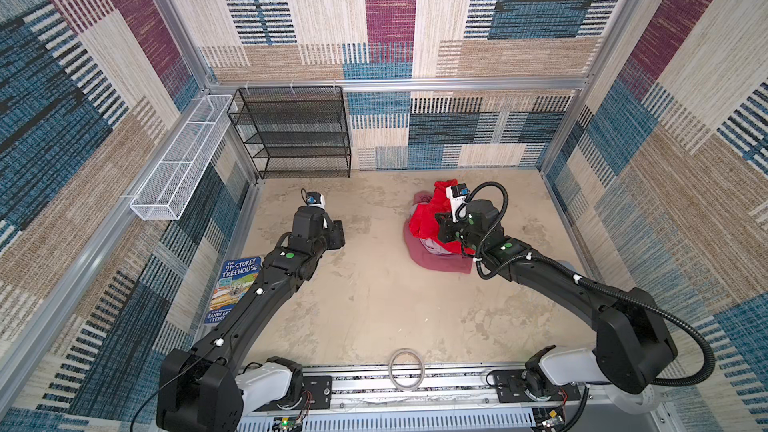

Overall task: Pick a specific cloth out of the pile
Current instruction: 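Close the right gripper on the pink shirt under the red garment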

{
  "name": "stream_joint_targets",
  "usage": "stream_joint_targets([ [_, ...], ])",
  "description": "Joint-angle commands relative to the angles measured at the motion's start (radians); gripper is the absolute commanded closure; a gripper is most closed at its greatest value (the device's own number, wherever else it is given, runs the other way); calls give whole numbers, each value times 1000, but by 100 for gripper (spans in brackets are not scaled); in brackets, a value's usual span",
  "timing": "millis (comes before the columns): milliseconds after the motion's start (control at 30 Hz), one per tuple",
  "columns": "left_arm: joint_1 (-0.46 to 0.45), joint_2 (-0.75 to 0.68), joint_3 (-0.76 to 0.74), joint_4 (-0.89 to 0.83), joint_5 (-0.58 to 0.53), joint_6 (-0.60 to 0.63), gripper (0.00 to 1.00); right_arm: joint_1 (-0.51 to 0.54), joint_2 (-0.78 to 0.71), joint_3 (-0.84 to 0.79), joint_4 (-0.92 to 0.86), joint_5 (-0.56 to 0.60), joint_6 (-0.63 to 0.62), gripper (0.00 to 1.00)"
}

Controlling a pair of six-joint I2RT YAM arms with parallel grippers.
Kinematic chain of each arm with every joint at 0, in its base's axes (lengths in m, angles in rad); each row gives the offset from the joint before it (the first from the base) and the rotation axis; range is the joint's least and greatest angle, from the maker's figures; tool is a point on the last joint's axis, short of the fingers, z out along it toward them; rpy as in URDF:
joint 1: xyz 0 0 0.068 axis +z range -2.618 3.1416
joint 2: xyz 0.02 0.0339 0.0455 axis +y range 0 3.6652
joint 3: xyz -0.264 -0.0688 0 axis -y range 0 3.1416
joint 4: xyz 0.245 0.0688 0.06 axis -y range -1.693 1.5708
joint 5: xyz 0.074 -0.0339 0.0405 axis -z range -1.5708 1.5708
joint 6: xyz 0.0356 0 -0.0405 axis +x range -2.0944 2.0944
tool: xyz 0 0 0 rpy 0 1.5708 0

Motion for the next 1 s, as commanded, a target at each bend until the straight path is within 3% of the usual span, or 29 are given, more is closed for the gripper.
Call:
stream_joint_targets([
  [0,0,-4,2,13,13,-4,32,3,5,-24,14,-16,-9,100],
  [200,0,7,-16,33,31,-22,32,51,70,-101,49,-18,2,100],
  [233,0,11,-17,37,27,-23,32,65,90,-109,53,-13,1,92],
  [267,0,16,-18,36,23,-26,32,78,111,-112,56,-1,1,78],
  [433,0,21,-17,36,37,-31,32,111,206,-105,83,33,3,53],
  [867,0,30,-28,32,24,-26,32,146,397,1,83,105,8,51],
  [967,0,36,-23,32,16,-17,32,159,427,27,65,169,6,51],
])
